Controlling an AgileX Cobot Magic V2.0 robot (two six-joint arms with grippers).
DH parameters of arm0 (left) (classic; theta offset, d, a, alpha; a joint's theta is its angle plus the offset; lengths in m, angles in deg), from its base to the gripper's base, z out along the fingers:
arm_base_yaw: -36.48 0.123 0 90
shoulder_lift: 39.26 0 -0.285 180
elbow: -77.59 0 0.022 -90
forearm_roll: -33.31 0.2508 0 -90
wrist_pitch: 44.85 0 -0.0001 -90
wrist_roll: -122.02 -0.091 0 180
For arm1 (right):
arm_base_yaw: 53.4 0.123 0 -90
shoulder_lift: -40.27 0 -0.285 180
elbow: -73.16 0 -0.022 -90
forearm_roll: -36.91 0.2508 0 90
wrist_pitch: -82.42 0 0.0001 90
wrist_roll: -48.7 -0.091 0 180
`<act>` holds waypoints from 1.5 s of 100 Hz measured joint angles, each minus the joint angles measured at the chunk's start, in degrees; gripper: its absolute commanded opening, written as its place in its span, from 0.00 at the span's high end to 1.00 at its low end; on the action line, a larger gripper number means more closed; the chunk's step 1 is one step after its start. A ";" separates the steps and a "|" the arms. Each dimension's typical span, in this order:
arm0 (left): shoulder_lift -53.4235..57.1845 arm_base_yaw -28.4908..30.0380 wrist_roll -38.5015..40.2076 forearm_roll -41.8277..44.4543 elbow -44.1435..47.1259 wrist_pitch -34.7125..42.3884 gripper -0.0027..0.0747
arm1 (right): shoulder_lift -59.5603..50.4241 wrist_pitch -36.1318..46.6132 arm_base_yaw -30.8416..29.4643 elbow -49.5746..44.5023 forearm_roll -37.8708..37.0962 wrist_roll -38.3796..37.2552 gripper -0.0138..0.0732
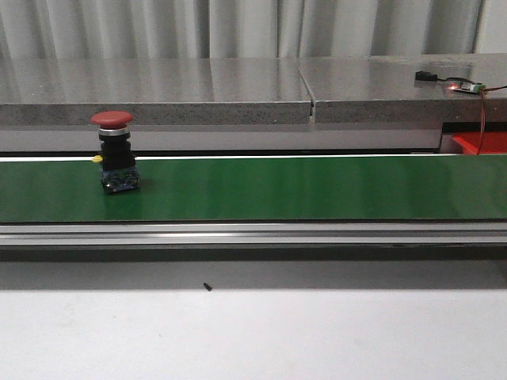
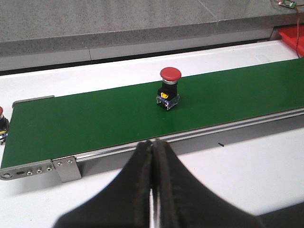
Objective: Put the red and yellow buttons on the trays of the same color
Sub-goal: 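Lower the yellow button into the yellow tray and open the right gripper, then lower the right gripper onto the red button on the belt and close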
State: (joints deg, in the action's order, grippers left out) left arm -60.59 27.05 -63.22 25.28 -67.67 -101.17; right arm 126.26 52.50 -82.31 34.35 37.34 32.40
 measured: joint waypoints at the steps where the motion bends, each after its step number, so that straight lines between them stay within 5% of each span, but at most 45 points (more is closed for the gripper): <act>1: 0.00 0.00 0.00 0.00 0.00 0.00 0.99 | 0.14 0.10 0.12 0.00 0.00 0.00 0.77; 15: 0.00 0.00 0.00 0.00 0.00 0.00 0.99 | 2.84 0.69 1.85 0.00 0.02 0.00 0.72; 35: 0.00 0.00 0.00 0.00 0.00 0.00 0.99 | 3.23 1.43 3.24 0.00 0.12 0.00 0.25; 44: 0.00 0.00 0.00 0.00 0.00 0.00 0.99 | 3.12 1.43 3.24 0.00 0.12 0.00 0.14; 94: 0.00 0.00 0.00 0.00 0.00 0.00 0.99 | -12.62 -2.95 5.27 0.10 -0.43 2.83 0.16; 150: 0.00 0.00 0.00 0.00 0.00 0.00 0.99 | -15.25 -16.17 29.96 14.52 1.05 9.37 0.16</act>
State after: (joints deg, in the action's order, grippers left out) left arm -60.59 27.05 -63.22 25.28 -67.67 -101.17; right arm 111.01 36.34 -52.34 48.87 38.39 41.77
